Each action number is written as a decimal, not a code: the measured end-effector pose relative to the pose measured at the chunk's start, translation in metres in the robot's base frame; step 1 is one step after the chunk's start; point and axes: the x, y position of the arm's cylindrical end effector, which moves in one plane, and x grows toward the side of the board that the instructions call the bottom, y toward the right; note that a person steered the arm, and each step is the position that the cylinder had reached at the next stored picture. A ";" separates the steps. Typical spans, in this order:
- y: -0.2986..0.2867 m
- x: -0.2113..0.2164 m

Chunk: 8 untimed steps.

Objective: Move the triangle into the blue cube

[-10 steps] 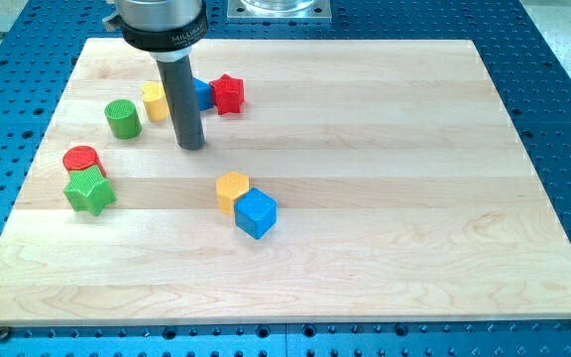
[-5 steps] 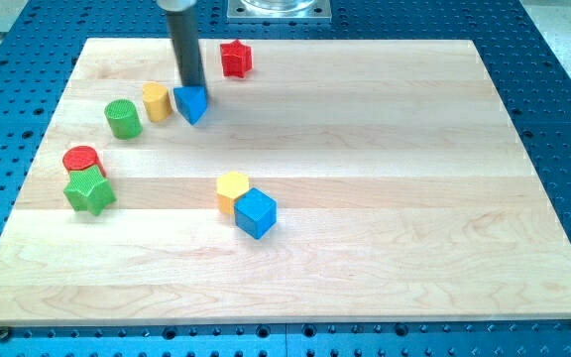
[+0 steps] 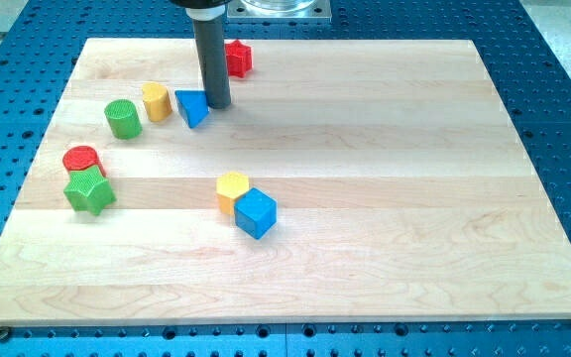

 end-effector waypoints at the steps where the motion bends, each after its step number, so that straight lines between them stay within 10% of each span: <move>1: -0.025 -0.004; 5: -0.058 0.088; 8: 0.053 0.103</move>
